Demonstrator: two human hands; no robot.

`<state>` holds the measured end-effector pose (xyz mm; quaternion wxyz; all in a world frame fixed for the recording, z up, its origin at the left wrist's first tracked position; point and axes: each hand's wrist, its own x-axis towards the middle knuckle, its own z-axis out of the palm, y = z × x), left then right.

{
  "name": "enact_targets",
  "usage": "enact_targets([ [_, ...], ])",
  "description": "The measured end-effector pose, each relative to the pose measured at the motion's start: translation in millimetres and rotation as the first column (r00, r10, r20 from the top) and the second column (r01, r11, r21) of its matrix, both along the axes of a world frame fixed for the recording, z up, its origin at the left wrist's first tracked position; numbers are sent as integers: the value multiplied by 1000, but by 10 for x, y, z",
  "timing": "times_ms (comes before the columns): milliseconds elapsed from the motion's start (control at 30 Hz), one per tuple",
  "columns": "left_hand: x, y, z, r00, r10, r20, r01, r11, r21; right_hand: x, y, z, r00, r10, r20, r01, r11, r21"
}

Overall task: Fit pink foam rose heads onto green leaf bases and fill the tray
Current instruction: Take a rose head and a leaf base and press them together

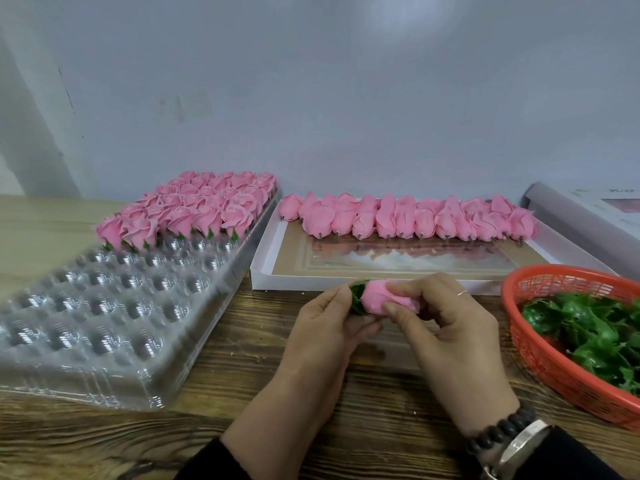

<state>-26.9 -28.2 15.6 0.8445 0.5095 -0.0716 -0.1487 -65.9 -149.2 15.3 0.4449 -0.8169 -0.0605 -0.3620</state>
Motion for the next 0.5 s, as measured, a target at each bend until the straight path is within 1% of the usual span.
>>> enact_targets([
  [200,-67,-23,14,991,-45,127,25,986,162,-8,-3,16,1000,17,-21,-19,996,-84],
  [333,-86,-2,31,975,-104,198,53,967,249,-7,-33,32,1000,5,9,-4,994,-112],
  [400,-85,14,37,948,-166,273,83,953,290,-6,-51,41,1000,4,9,-3,994,-112],
  [433,-76,21,33,926,-195,323,82,939,334,-4,-58,46,1000,8,7,-7,993,-114],
  [500,-40,40,22,885,-214,413,11,897,442,-5,-64,56,1000,22,10,-21,993,-117],
])
